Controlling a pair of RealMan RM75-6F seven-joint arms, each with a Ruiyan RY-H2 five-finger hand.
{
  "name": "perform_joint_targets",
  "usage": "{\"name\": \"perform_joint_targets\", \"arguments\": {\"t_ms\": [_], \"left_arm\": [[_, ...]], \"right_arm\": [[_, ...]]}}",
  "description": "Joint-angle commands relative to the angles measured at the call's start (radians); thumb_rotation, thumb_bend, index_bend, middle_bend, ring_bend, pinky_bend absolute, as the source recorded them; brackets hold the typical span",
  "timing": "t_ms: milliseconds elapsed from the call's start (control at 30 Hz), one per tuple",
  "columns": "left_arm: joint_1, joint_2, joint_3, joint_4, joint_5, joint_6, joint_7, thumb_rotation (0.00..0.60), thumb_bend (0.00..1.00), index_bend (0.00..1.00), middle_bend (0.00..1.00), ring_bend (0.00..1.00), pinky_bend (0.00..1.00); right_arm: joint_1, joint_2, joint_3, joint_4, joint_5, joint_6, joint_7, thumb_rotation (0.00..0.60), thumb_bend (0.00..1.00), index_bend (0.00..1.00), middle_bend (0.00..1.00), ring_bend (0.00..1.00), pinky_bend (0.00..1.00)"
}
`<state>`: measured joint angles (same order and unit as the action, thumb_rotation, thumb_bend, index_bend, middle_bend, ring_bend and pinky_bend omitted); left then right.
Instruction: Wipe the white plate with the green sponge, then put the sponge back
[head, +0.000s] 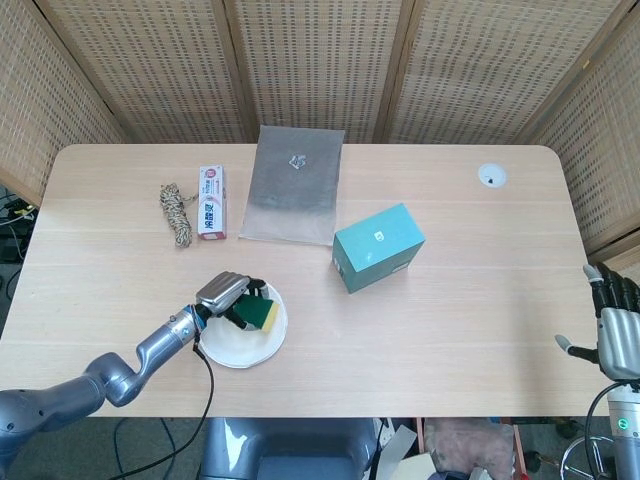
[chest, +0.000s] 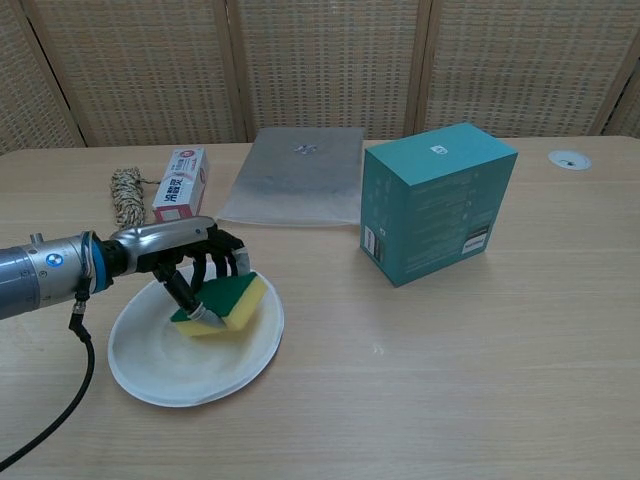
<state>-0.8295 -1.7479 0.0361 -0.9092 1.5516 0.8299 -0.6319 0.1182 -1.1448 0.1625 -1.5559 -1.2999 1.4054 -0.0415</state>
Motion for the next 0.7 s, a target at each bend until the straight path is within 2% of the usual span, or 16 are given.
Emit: {"name": "perform_joint_targets", "arguments": {"t_ms": [33, 500, 600, 633, 700], "left_arm": [[0.013, -0.011, 0.010, 0.026, 0.004, 0.010, 0.034, 0.600, 0.09, 0.52, 0.46, 0.42, 0.52], [0.029, -0.038, 0.010, 0.056, -0.003, 0.010, 0.062, 0.600, 0.09, 0.52, 0.46, 0.42, 0.52], [0.029, -0.023, 0.001, 0.032, 0.000, 0.029, 0.058, 0.600, 0.09, 0.52, 0.46, 0.42, 0.52], [0.026, 0.010, -0.018, -0.008, 0.002, 0.063, 0.044, 0.600, 0.09, 0.52, 0.46, 0.42, 0.52], [0.024, 0.037, -0.024, -0.041, 0.002, 0.072, 0.044, 0.600, 0.09, 0.52, 0.46, 0.42, 0.52]], "right_arm": [[0.001, 0.001, 0.001, 0.002, 0.004, -0.004, 0.003, 0.600, 0.00, 0.00, 0.00, 0.00, 0.00], [0.006, -0.002, 0.001, 0.003, 0.007, -0.011, -0.001, 0.600, 0.00, 0.00, 0.00, 0.00, 0.00], [0.004, 0.001, 0.002, 0.001, 0.006, -0.008, 0.001, 0.600, 0.00, 0.00, 0.00, 0.00, 0.00], [0.002, 0.003, 0.001, -0.003, 0.003, -0.004, 0.005, 0.600, 0.00, 0.00, 0.00, 0.00, 0.00], [0.001, 0.004, 0.001, -0.005, 0.001, -0.002, 0.007, 0.600, 0.00, 0.00, 0.00, 0.00, 0.00]]}}
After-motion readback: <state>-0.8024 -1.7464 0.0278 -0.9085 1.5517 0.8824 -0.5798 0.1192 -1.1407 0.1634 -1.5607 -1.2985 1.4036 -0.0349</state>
